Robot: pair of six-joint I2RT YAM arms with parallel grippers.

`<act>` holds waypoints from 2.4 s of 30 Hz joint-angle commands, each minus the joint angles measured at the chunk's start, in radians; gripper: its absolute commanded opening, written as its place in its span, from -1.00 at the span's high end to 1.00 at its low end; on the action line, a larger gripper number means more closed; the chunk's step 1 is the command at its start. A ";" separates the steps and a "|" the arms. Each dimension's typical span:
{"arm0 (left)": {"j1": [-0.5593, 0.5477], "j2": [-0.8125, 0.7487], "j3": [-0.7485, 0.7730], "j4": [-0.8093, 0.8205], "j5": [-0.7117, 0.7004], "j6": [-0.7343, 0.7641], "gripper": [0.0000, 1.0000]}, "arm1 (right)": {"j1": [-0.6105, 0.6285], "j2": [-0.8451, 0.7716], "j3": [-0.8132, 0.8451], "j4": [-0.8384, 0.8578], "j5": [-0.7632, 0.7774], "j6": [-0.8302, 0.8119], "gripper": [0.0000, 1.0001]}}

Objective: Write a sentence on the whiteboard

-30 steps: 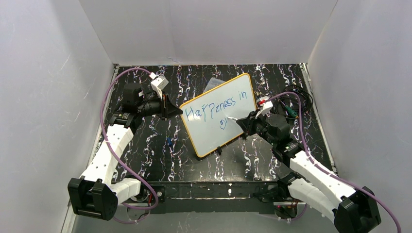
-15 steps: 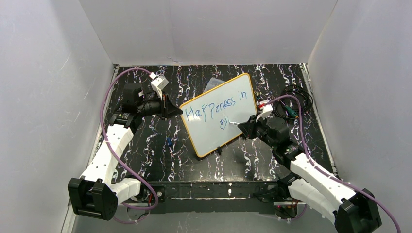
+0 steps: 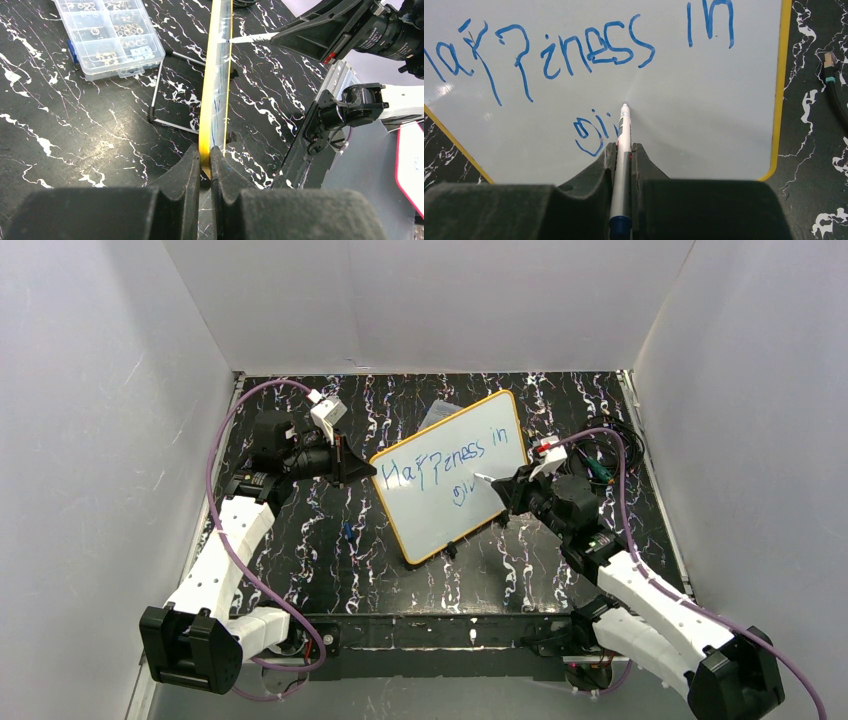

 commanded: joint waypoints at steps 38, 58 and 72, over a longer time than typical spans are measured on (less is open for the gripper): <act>-0.006 -0.022 -0.003 0.009 0.040 0.024 1.00 | -0.005 -0.039 -0.051 -0.054 0.050 0.024 0.97; -0.007 -0.020 -0.002 0.009 0.040 0.025 1.00 | -0.005 -0.034 0.040 0.055 0.037 0.010 0.97; -0.007 -0.017 -0.003 0.010 0.038 0.025 1.00 | -0.005 -0.017 0.028 0.083 0.045 -0.003 0.97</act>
